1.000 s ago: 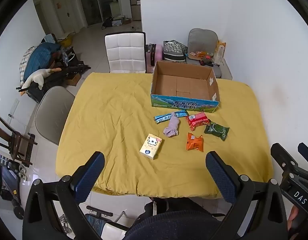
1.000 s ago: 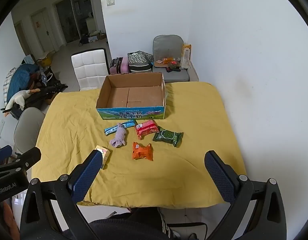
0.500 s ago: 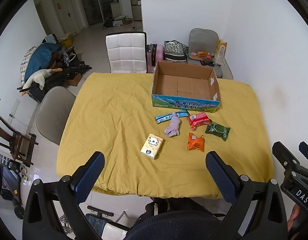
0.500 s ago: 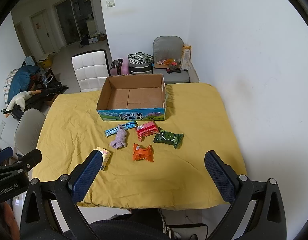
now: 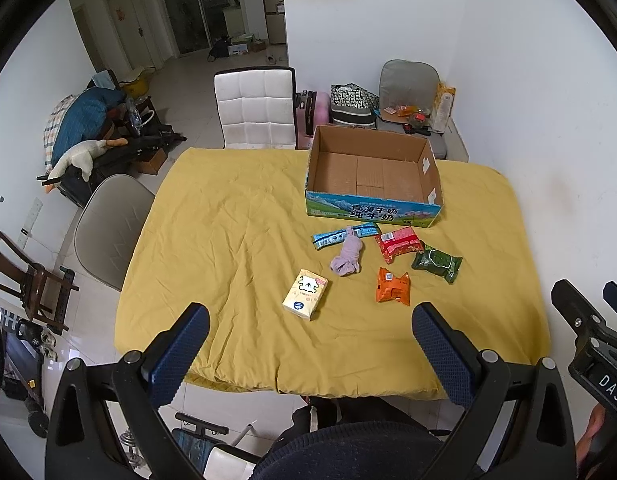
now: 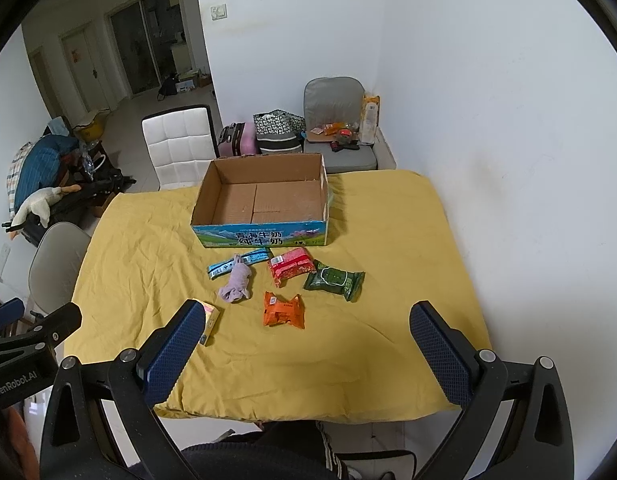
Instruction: Organize soft objects
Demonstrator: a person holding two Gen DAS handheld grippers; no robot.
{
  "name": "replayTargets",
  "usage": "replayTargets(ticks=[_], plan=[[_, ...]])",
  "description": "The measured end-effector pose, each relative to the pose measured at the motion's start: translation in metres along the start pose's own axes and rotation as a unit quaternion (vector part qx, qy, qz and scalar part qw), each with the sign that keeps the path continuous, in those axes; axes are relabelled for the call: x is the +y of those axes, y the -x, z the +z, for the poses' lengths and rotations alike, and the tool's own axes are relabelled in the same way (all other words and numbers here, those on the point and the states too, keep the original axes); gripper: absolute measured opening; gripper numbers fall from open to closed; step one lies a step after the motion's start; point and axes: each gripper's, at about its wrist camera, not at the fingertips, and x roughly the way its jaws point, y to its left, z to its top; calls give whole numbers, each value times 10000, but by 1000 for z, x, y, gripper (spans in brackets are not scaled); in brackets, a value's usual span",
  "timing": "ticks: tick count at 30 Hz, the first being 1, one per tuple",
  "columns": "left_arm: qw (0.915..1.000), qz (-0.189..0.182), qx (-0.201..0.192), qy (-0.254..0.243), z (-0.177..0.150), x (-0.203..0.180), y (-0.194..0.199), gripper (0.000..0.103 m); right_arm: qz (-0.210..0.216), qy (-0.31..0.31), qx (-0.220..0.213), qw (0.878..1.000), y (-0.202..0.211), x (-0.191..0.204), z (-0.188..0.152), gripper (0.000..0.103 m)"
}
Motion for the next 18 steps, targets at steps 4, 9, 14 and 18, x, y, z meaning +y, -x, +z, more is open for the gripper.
replayTargets(ticks=[4,9,14,18], plan=[[10000,-2,0,6,0,1,0,103,7,6,-6,10000,0,0,0,103],[10000,24,-21,3,-1,0,2,103,44,16,-29,10000,2,-2,-1,103],[10000,49,-34,-9,-3,-4,4,103,71,9,-22,10000,2,-4,0,103],[10000,67,-55,-23,-2,-10,6,103,61,7,-29,10000,2,-4,0,103]])
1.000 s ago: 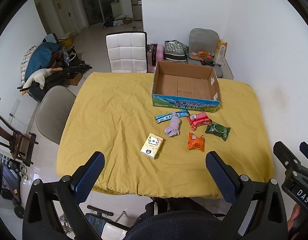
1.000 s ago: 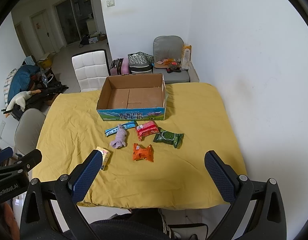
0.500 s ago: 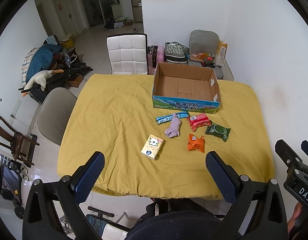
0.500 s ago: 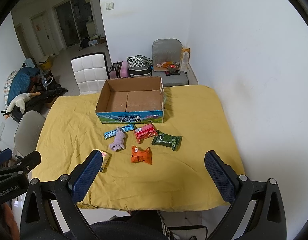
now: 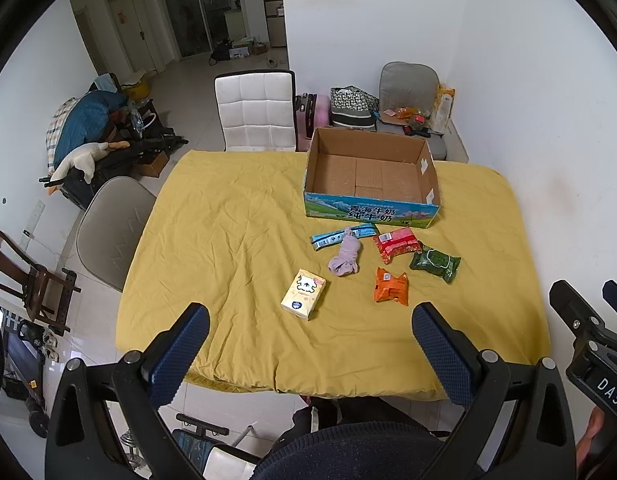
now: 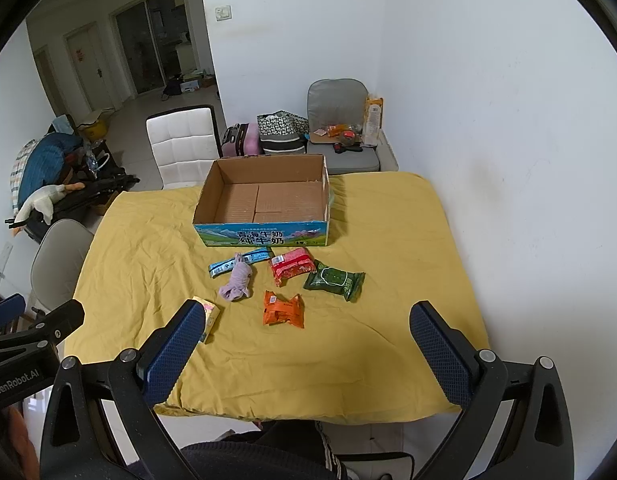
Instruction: Organize soft objects
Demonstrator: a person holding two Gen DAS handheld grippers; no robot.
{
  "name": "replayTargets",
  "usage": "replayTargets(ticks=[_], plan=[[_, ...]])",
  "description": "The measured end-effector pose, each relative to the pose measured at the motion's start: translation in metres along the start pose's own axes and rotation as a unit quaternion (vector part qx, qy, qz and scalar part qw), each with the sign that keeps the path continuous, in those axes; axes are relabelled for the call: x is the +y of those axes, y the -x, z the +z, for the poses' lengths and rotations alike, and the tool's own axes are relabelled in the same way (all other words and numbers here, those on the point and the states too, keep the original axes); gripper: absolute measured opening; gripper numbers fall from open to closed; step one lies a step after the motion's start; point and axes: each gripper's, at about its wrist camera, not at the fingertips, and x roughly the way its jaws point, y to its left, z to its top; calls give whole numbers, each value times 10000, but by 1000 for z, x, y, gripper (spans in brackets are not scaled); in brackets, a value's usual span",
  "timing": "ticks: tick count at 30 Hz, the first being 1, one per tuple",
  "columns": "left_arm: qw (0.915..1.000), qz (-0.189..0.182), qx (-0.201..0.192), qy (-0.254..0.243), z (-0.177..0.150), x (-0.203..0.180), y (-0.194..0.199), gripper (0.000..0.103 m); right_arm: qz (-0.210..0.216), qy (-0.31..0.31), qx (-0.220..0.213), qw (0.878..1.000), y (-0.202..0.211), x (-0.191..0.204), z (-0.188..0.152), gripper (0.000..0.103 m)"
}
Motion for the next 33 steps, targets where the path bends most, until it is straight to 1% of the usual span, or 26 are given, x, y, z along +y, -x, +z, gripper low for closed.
replayTargets(ticks=[21,29,33], plan=[[10000,11,-29,-19,-1,-12,5,103,37,5,-46,10000,2,-7,-1,103],[10000,-30,21,-52,0,-23,5,103,22,17,-30,10000,4,-12,0,103],[10000,-32,24,-38,-1,-22,4,103,37,21,-22,10000,6,-13,-1,103]])
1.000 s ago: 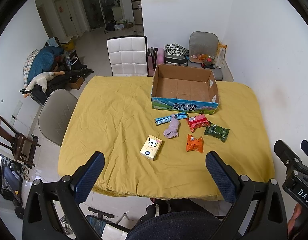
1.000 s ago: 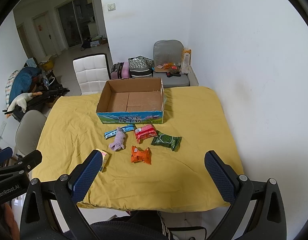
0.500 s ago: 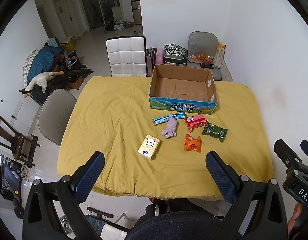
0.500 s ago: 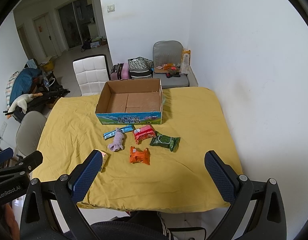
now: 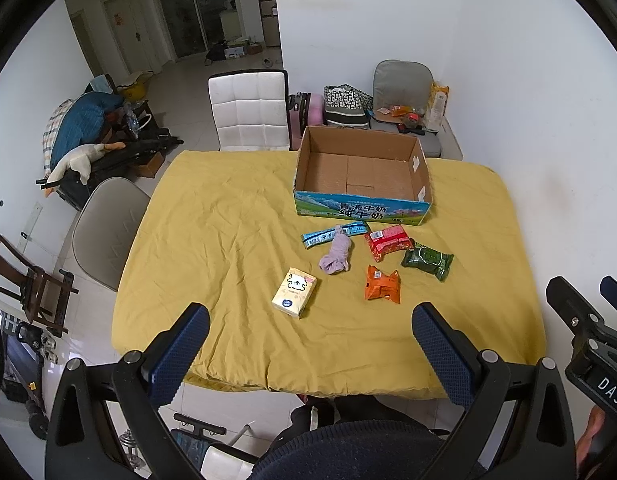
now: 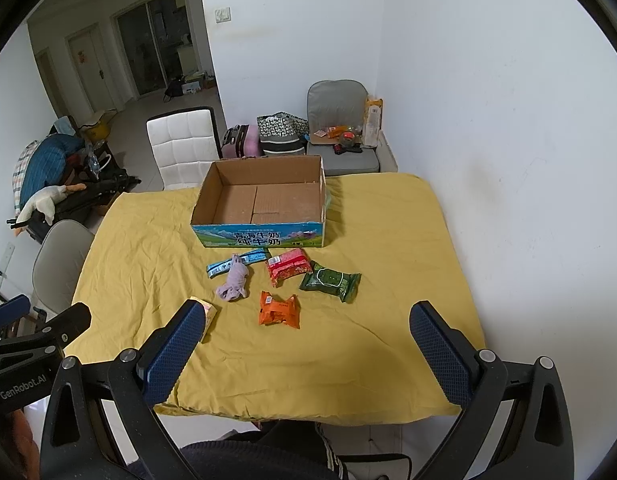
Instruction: Organize soft objects
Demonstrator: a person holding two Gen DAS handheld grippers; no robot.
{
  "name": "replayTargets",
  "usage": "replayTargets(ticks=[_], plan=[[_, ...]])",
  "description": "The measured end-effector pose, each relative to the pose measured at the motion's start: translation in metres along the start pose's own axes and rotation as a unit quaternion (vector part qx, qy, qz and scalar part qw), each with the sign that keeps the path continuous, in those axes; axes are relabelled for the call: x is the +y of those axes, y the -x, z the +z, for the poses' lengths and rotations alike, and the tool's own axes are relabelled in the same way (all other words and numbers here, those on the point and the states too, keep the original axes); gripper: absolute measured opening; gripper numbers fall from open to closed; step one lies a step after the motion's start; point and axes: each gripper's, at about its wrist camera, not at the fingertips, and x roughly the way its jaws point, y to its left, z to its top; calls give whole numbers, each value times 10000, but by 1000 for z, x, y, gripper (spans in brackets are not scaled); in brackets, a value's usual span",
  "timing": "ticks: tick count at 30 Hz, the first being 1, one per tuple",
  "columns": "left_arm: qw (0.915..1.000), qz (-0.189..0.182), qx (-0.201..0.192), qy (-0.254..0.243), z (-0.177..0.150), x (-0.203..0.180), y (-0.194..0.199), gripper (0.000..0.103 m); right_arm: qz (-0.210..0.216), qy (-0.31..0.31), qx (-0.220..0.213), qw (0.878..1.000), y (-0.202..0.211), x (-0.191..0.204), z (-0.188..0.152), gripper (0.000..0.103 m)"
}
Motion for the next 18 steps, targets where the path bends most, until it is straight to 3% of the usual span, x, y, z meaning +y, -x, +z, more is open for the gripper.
replayTargets(ticks=[5,10,18], plan=[[10000,0,53,42,2,1,-6,103,61,-23,90,9999,-5,-3,1,103],[9998,-19,163,144,16,12,-39,103,65,-65,321,9994,-35,-2,5,103],[9950,56,954,281,42,13,-158,103,48,-80,1138,9935,-166,-11,17,103]])
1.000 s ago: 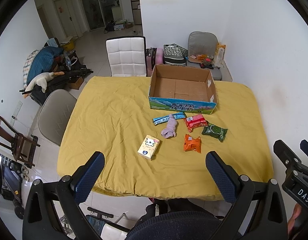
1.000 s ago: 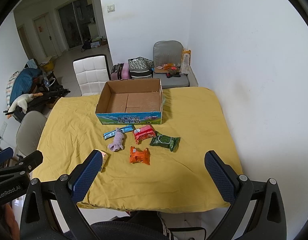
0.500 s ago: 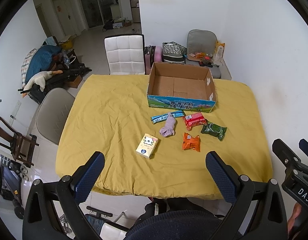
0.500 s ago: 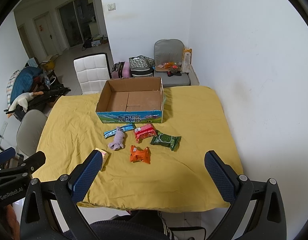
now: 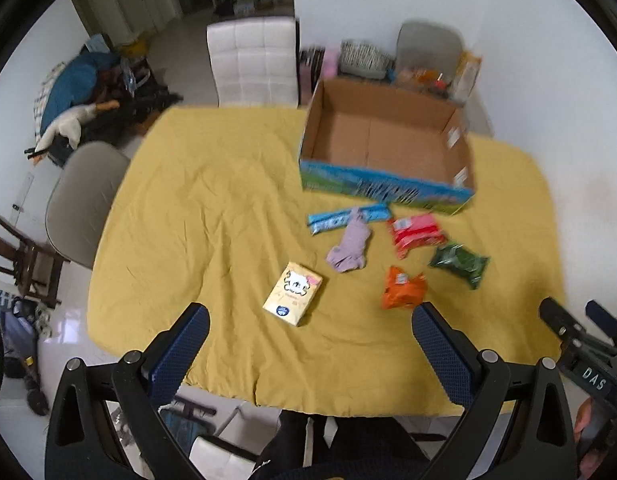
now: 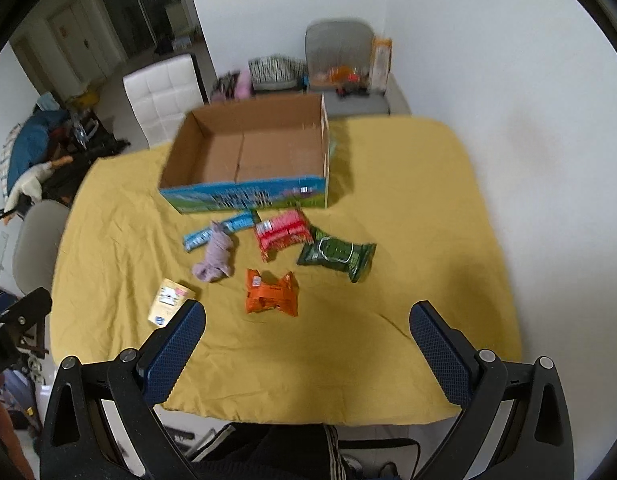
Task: Organize soft objects
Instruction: 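Grasp the lilac sock with the left tool while the right tool grasps the green snack bag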
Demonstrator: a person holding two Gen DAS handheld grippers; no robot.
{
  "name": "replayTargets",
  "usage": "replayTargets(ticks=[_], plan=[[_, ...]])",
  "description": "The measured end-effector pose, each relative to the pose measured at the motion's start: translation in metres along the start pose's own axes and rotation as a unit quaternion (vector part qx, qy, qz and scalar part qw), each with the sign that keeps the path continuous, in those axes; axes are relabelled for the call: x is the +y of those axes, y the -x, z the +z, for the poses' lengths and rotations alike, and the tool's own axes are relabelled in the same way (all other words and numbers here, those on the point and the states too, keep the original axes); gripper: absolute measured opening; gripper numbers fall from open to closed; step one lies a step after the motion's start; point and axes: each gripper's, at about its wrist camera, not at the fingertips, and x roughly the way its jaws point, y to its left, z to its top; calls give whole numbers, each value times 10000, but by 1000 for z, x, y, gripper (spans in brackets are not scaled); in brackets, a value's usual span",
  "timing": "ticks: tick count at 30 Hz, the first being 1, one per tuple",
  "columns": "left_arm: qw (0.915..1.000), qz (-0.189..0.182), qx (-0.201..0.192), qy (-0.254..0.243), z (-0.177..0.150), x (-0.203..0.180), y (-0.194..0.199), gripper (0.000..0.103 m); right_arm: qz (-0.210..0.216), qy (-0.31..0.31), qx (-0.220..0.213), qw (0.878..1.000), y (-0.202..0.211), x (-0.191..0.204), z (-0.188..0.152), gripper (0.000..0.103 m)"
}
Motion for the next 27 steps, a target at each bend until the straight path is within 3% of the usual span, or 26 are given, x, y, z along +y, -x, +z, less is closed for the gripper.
replayTargets(ticks=[7,11,17,21,23,24,27], plan=[[9978,30,614,-229,34,-33,-97,103,-201,522,717,9959,-142,-13,43,103],[9942,78,1033,-295,46,-50,-159,103,-317,1112,1211,9859,-225,-17,56,103],[9863,-10,1634,-224,48,-65,-239,103,-376,2156,1813,9587,-325,-18,57,103],[9814,-173,1906,-168,46,-67,-271,102,-210,2731,2120,9381,-364,-13,50,103],[9806,-304,1935,-60,47,-65,-278,100,29,2784,2366,9308,-384,-12,46,98],[9806,-339,1931,-35,47,-65,-281,99,18,2673,2431,9324,-391,-14,45,88],[9803,-488,1916,15,52,-64,-289,99,130,1856,2728,9439,-404,-28,43,77]])
